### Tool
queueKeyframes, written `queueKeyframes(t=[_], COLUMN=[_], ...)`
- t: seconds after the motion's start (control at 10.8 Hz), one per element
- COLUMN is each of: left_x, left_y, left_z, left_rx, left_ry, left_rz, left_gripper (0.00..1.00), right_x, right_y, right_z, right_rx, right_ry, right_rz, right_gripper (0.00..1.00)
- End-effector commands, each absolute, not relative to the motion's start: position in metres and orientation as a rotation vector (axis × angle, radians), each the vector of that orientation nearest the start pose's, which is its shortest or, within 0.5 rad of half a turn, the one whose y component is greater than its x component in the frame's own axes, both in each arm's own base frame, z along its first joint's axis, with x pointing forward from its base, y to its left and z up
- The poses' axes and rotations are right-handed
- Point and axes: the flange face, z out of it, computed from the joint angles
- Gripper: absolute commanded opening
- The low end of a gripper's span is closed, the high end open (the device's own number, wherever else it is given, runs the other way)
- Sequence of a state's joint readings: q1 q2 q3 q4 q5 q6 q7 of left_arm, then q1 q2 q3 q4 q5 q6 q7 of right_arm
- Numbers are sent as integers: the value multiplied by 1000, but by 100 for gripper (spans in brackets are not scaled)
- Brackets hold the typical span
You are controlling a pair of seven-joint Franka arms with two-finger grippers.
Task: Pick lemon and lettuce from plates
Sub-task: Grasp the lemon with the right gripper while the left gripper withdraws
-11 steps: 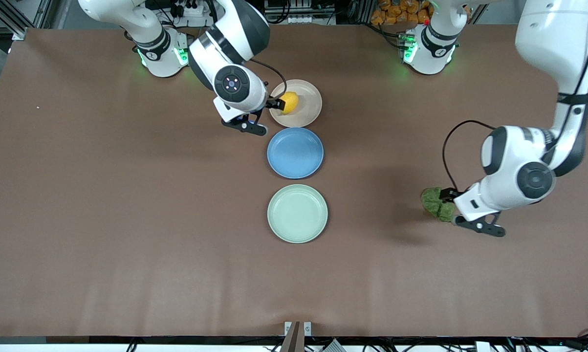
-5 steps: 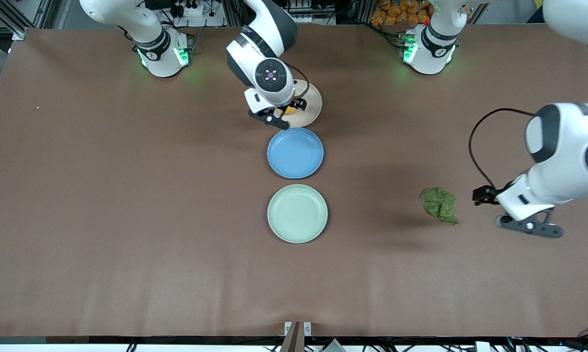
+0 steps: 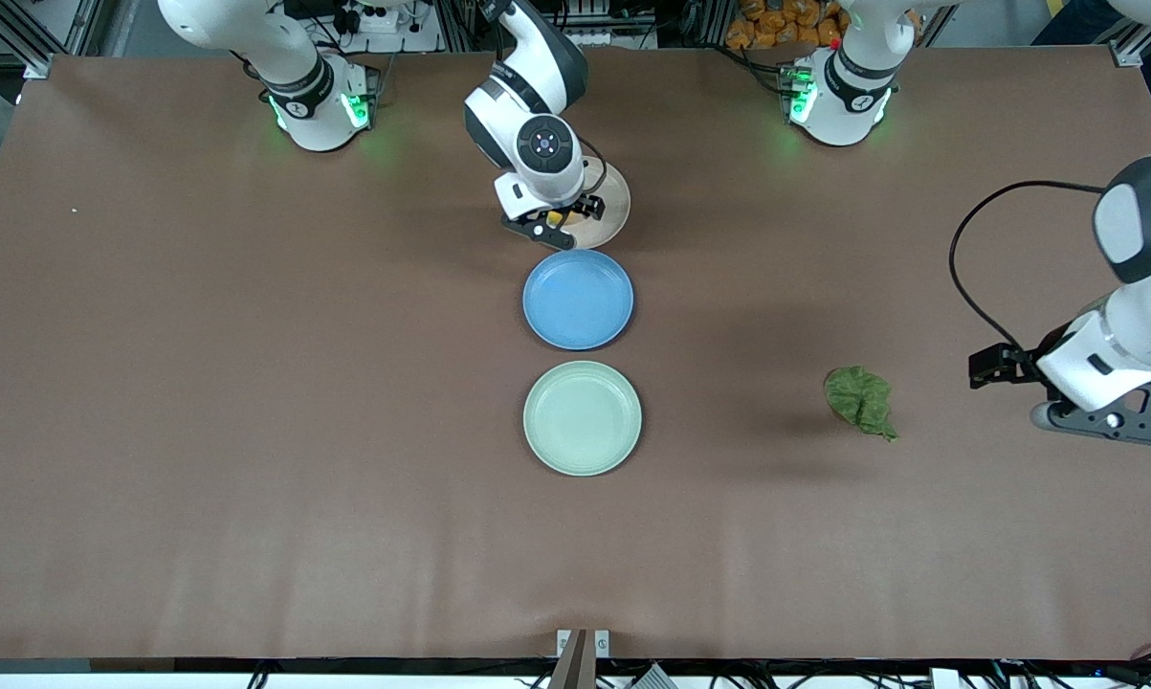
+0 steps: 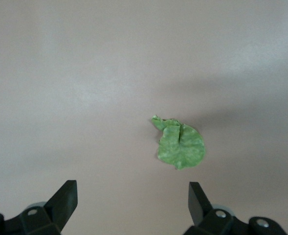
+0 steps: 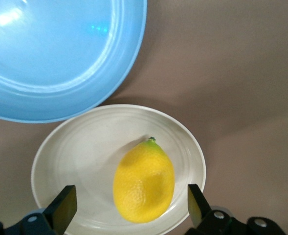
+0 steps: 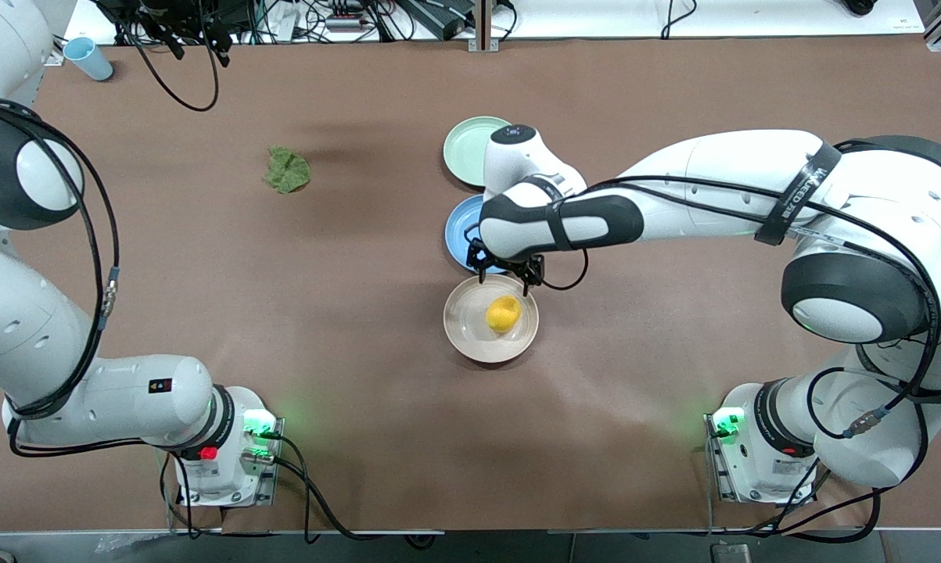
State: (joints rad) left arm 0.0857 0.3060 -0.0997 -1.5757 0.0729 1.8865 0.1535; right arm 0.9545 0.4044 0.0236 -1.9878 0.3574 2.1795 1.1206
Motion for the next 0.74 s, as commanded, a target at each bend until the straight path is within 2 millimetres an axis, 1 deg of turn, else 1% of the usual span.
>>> queueKeyframes(t=[0.0, 0.09, 0.18, 0.28, 0.46, 0.55, 0.65], left_x=[645, 642, 639, 635, 627, 624, 619], left_y=[5, 4, 3, 1, -2, -4, -7], left_z=[500, 509, 518, 529, 544, 552, 558], left_rx=[-3116, -3114, -3112, -3114, -3117, -3117, -3117], left_ry=[278, 275, 274, 233, 154, 110, 107], left_rz=[9, -10, -19, -41, -47, -61, -52], left_gripper=[100, 100, 100, 100, 100, 100, 100], right_x=[305, 301, 292, 284, 277, 273, 273], right_y=[488, 484, 485, 486, 485, 487, 486], right_z=[242, 238, 233, 229, 218, 216, 215], right_rx=[-3086, -3100, -3113, -3121, -3108, -3107, -3109], right_ry=[569, 526, 507, 490, 489, 480, 484], right_rz=[551, 562, 568, 567, 512, 504, 504], right_gripper=[100, 100, 100, 100, 100, 100, 100])
